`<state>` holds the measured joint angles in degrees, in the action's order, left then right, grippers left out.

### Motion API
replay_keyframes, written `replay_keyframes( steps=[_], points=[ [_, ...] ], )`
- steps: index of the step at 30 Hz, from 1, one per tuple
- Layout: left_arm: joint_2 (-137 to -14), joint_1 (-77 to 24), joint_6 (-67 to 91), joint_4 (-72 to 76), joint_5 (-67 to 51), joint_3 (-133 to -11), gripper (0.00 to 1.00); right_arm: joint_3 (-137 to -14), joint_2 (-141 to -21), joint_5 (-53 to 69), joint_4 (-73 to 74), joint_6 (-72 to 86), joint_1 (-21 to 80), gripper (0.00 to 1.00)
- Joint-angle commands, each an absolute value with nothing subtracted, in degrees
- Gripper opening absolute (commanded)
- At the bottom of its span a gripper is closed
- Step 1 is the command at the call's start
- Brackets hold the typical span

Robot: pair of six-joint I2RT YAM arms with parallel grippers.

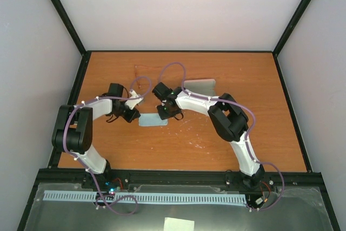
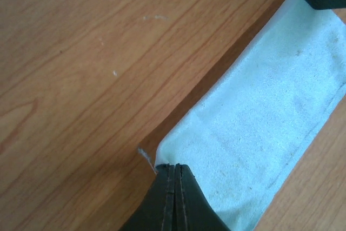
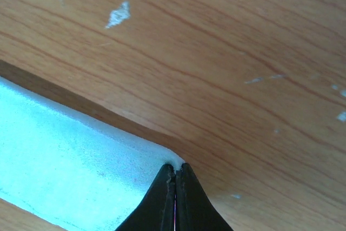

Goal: Organize the sunglasses
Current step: Pick up the glasses cleaning cloth from the center of the board.

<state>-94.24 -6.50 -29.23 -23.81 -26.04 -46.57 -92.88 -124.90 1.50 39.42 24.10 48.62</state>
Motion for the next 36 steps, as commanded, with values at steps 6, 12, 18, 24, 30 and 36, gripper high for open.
replay_keyframes(
  steps=[6,12,18,24,30,36],
  points=[
    [-95.5,-7.9,-26.3,-23.1,-29.2,-50.5,0.0,-90.1,-120.4,-6.4,39.6,25.8,48.5,0.03],
    [-97.4,-10.3,-25.4,-22.9,-28.8,-52.9,0.02,-89.5,-119.4,-7.1,38.8,25.9,48.1,0.03],
    [-98.6,-10.3,-26.6,-23.1,-26.9,-53.4,0.28,-89.5,-120.2,-5.9,38.8,25.8,48.1,0.03],
    [-99.0,-10.3,-27.4,-22.3,-25.1,-52.3,0.27,-89.5,-120.3,-5.9,38.8,25.8,48.1,0.03],
    [-99.4,-10.5,-28.0,-22.8,-25.5,-51.6,0.26,-89.6,-120.5,-5.7,38.8,25.8,48.1,0.03],
    [-99.3,-11.0,-28.5,-22.7,-25.2,-50.1,0.21,-89.4,-120.5,-5.5,38.9,25.8,48.1,0.03]
  ],
)
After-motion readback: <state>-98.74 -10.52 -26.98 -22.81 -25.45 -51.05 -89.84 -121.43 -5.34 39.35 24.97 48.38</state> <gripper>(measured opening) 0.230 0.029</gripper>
